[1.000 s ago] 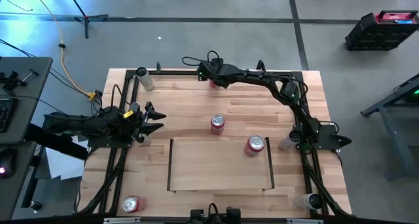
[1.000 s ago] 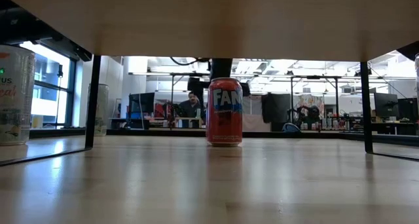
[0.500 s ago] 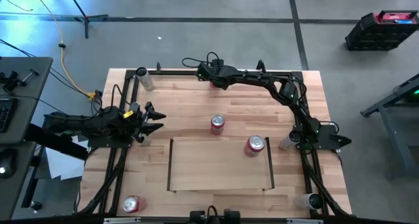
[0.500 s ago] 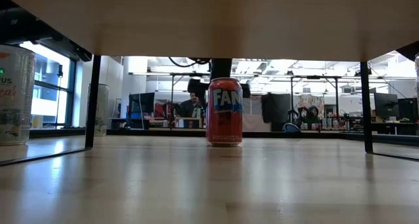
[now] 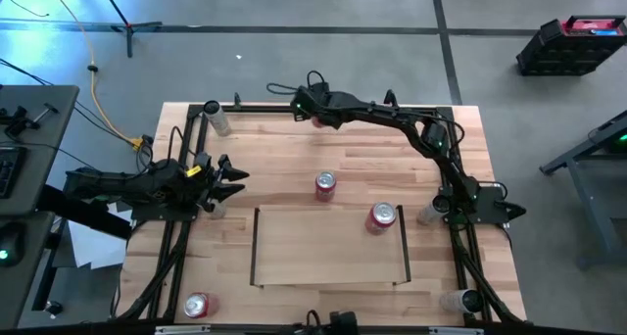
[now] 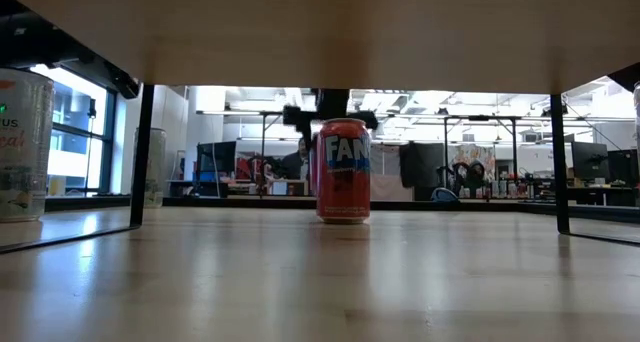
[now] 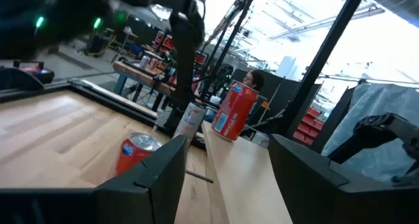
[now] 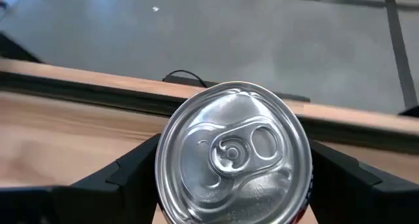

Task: Place canned beverage on shelf
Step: Put the top red soda can on the shelf

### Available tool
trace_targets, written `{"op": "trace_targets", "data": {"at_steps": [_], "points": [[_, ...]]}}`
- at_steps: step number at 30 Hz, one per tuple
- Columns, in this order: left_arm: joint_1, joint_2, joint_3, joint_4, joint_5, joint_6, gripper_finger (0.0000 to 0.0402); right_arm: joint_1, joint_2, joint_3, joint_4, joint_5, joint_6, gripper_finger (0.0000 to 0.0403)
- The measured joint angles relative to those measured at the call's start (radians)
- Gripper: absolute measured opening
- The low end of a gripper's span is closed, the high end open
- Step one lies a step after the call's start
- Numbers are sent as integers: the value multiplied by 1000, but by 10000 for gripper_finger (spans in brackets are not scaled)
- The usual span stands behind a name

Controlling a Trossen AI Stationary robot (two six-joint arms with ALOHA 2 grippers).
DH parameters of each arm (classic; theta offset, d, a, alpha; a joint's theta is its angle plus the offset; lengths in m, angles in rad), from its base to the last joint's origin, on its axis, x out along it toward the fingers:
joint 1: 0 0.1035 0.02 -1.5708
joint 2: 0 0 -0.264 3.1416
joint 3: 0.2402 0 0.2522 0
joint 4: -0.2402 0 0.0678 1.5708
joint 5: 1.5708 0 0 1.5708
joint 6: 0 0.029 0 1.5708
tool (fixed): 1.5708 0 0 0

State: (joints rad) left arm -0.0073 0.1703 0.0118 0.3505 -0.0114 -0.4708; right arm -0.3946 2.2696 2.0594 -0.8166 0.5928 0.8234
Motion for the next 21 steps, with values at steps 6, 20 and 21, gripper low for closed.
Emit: {"op": "trace_targets", "data": {"at_steps": [6,20,21], "points": [[0,0,0,-26,0,-26,209,43,-10,194,-145,-58,-181,287],[0,0,0,-48,0,-75,209,215,-220,235,-183,-219,-488,287],[0,0,0,-48,0,-78,209,231,-232,235,-188,-232,-509,287]]}}
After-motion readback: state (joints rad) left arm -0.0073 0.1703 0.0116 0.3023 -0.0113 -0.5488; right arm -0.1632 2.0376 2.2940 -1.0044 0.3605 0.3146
